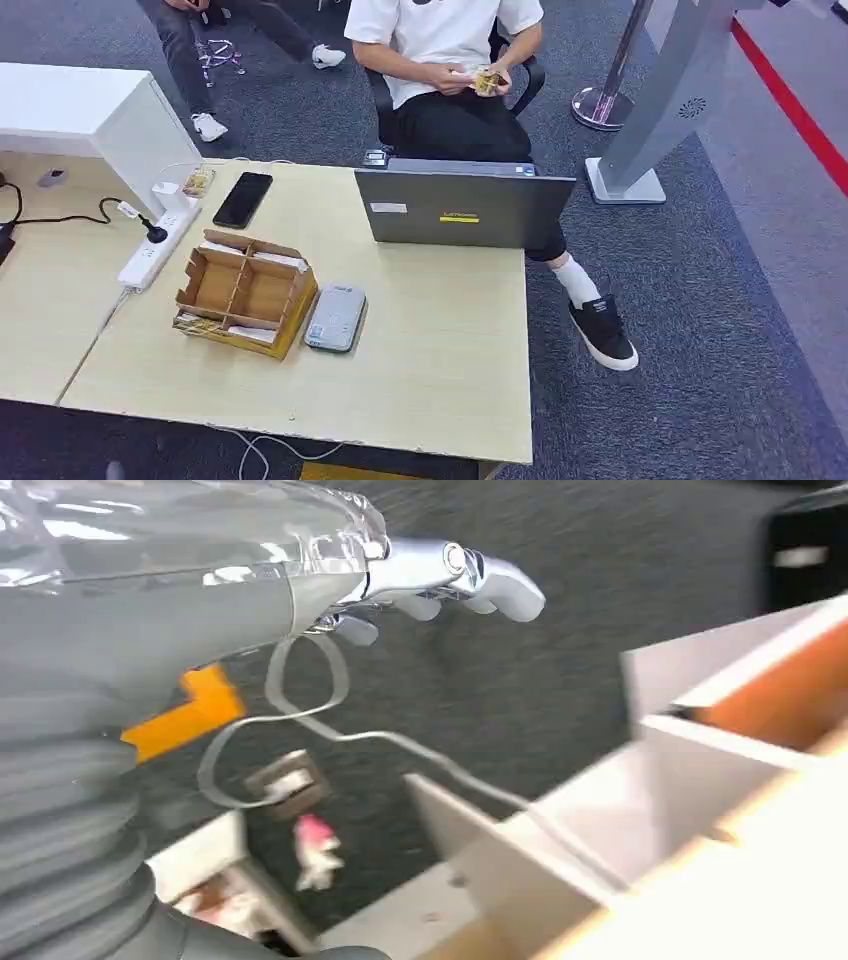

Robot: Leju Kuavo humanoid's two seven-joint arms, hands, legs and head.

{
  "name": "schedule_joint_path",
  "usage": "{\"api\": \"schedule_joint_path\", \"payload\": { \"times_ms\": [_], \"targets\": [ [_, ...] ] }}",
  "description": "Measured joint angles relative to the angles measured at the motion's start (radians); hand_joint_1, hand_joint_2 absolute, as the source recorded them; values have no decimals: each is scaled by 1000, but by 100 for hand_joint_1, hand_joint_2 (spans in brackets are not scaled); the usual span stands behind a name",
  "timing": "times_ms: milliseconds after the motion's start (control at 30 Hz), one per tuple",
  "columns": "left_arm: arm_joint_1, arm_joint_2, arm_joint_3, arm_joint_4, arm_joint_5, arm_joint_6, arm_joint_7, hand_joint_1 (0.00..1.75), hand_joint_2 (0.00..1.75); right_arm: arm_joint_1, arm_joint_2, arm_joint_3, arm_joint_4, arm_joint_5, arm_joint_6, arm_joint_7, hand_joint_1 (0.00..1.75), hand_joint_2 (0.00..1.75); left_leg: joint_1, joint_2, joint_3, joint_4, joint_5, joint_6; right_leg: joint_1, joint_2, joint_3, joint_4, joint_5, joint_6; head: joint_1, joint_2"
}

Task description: Pass the card to the sensor for recognition and then transmit it.

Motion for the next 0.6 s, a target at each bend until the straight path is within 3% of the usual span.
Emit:
{"api": "schedule_joint_path", "payload": {
  "times_ms": [100,200,367,600],
  "targets": [
    [26,-18,-21,-108,-7,34,-26,0,175,-1,3,0,2,9,-7,3,0,175,0,0,0,0,0,0,0,0,0,0,0,0,0,0],
    [32,-20,-27,-138,-15,45,-33,0,175,-1,4,0,2,11,-10,3,0,175,1,0,0,0,0,0,0,0,0,0,0,0,-2,0],
    [44,-34,-71,-279,-100,75,-69,0,175,-2,7,2,3,23,-14,0,0,175,0,0,0,0,1,0,0,0,0,0,0,0,0,0],
    [34,12,-181,-392,-306,127,-85,0,175,-2,7,12,4,49,-10,-6,0,175,1,0,0,0,1,-1,0,0,0,0,0,0,0,0]
  ]
}}
